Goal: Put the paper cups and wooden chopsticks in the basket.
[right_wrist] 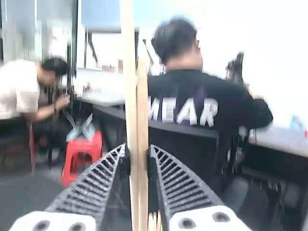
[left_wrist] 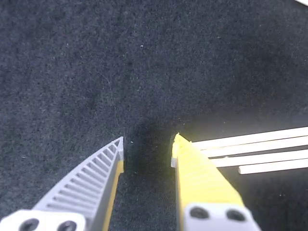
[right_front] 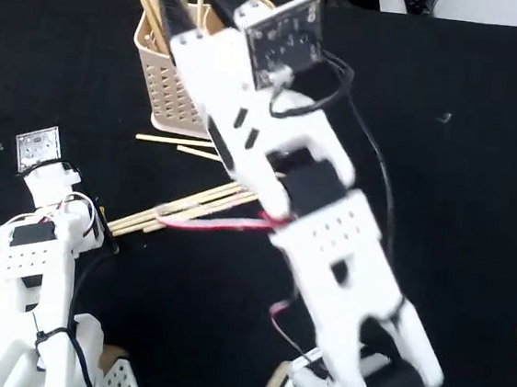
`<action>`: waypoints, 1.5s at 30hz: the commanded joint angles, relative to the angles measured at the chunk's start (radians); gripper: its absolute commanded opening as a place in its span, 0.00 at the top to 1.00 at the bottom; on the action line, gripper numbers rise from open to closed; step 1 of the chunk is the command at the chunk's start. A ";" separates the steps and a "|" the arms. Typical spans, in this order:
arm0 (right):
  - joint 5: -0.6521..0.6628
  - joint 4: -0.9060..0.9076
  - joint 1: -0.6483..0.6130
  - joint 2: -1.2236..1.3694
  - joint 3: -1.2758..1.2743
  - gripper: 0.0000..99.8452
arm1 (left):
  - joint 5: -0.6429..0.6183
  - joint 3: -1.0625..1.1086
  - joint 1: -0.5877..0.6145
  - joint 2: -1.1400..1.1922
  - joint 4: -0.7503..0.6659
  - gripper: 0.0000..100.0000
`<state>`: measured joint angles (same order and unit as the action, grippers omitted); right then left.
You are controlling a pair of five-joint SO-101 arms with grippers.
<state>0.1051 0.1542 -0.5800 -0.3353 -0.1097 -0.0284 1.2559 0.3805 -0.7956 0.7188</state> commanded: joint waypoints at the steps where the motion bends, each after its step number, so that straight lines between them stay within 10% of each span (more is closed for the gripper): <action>1: -0.009 -0.107 -0.012 0.117 0.136 0.99 | -0.002 -0.005 0.004 -0.023 -0.014 0.83; 15: -0.009 -0.072 0.077 0.510 0.395 0.99 | 0.000 -0.005 0.004 -0.025 -0.012 0.83; 26: -0.015 0.327 0.072 0.472 0.487 0.81 | 0.000 -0.005 0.002 -0.025 -0.012 0.83; 45: -0.014 1.300 0.173 0.157 0.503 0.81 | -0.002 -0.005 0.002 -0.023 -0.012 0.83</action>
<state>0.0990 1.3878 -0.4450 -0.1235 0.4058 -0.0284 1.2559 0.3805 -0.7956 0.7188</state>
